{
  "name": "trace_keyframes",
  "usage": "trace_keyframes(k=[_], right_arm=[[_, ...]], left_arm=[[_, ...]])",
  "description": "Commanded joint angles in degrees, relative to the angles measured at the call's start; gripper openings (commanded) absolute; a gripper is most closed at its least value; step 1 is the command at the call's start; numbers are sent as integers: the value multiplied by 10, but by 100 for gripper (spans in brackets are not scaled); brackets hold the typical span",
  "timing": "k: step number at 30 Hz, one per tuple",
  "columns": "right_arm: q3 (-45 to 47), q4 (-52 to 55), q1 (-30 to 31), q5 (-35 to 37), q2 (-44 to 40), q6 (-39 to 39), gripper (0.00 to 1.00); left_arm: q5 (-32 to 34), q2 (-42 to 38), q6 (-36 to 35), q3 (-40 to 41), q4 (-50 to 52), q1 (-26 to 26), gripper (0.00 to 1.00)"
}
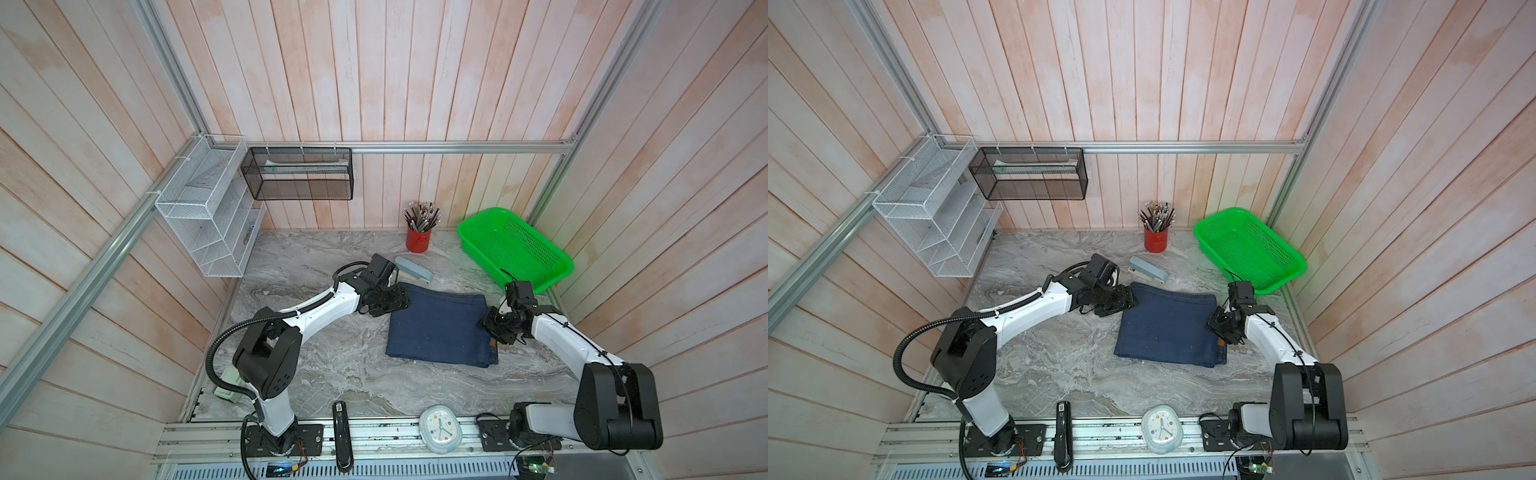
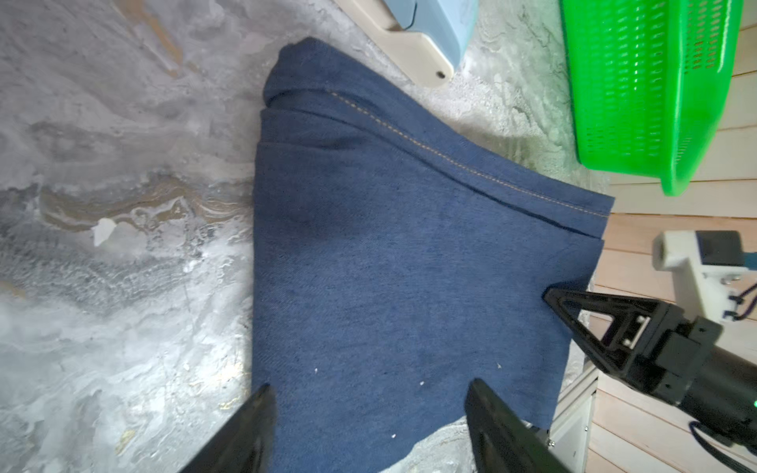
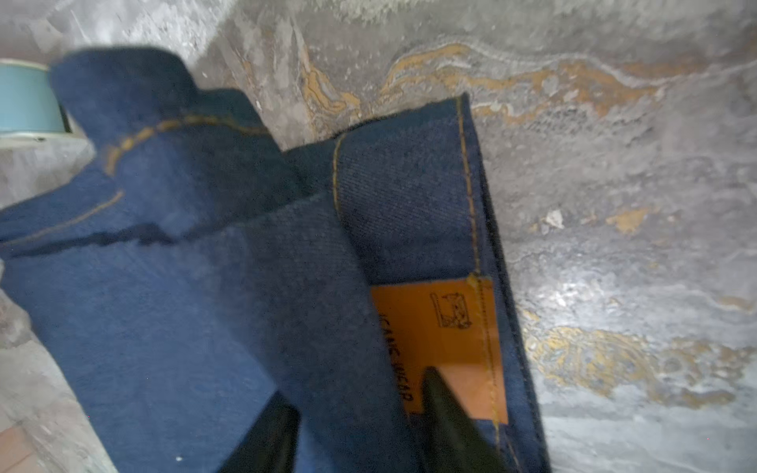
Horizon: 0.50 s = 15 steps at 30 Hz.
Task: Fold and stack the trousers
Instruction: Move the trousers to the middle-right of the table.
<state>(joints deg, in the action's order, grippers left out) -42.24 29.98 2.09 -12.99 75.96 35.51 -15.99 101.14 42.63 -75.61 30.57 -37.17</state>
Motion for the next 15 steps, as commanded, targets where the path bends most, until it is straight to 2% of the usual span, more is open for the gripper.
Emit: trace_keyframes(k=[1,8,12,15], right_arm=[[-24,11,3,-4,-6,-25,0],[-62,60,-4,81,-97,-44,0],[-61,75,-17,98,-80,-54,0],[-37,60,-33,116,-55,-57,0]], left_arm=[[5,-29,-15,3,-20,8,75],[-12,-17,-25,8,-27,9,75],[-31,-2,-29,8,-39,8,75],[-62,9,-28,12,-75,1,71]])
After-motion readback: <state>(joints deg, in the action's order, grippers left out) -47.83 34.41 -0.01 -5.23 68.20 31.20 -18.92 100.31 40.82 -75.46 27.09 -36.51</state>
